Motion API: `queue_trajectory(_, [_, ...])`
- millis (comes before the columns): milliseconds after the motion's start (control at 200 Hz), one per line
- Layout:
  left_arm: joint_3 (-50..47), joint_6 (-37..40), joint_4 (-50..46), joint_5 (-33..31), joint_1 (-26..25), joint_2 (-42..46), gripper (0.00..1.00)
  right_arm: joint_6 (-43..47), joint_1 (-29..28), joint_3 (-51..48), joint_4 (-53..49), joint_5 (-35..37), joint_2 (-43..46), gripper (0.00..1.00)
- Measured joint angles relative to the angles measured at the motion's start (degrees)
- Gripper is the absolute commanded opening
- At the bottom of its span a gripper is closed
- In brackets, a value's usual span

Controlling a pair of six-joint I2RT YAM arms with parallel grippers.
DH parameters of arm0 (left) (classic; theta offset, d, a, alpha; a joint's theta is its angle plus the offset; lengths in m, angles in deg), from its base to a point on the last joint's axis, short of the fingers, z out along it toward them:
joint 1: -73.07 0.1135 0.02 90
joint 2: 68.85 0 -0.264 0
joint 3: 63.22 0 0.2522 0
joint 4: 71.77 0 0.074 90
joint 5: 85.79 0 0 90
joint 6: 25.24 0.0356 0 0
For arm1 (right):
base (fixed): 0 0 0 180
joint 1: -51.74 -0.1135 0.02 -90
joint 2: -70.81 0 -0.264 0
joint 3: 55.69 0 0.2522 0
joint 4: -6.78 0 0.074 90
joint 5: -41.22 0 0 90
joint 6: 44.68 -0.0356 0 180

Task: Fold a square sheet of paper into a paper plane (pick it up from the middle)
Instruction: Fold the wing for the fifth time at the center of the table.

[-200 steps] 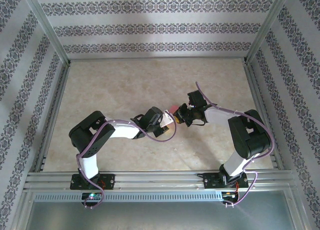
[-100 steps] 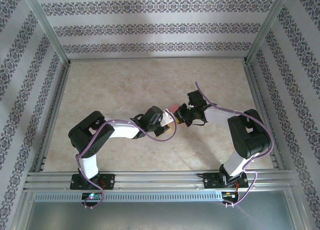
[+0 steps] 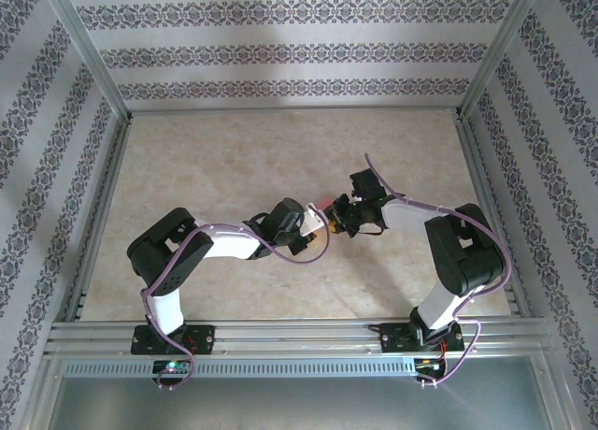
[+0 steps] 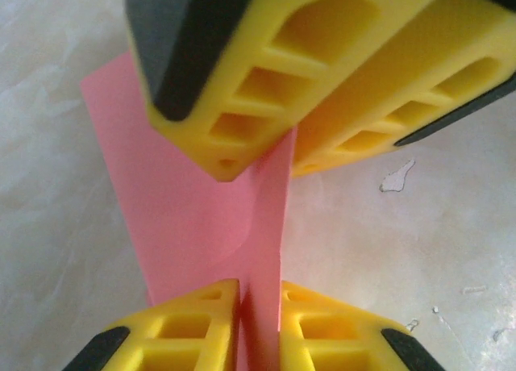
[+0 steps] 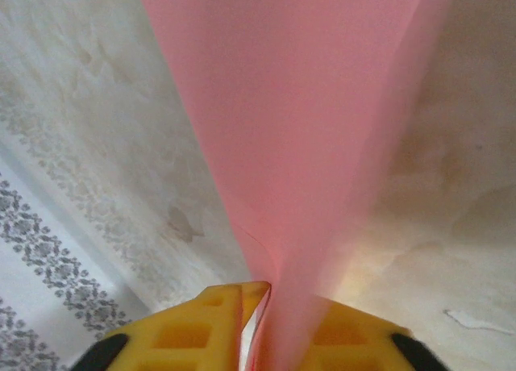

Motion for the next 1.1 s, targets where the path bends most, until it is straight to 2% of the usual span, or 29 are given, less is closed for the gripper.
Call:
queue_trajectory(145, [0.0,-1.6,-0.1,0.8,0.0,0.0,0.09,0.8,0.1,0.2,0.0,0.0,0.0,0.49])
queue_trajectory(405, [0.0,-5.7,-0.3,2.0,0.4,0.0,0.07,4.9,4.9,0.2,-1.1,0.5,2.5,0.65])
queue_trajectory(715, [-1.0,-15.1,-0.3,1.7,1.1,0.6,0.05,14.1,11.0,0.1,-1.4,2.6,7.6,0.70])
queue_trajectory(909, [-1.2,-24.9,-0.3,1.0,1.1,0.8,0.05,18.9,12.8,-1.3,-1.4,4.8,9.7,0.70])
queue_trajectory(1099, [-1.2,-34.0,-0.6,-2.2,1.1,0.8,0.04,20.9,13.4,-2.5,-1.4,5.8,10.3,0.70])
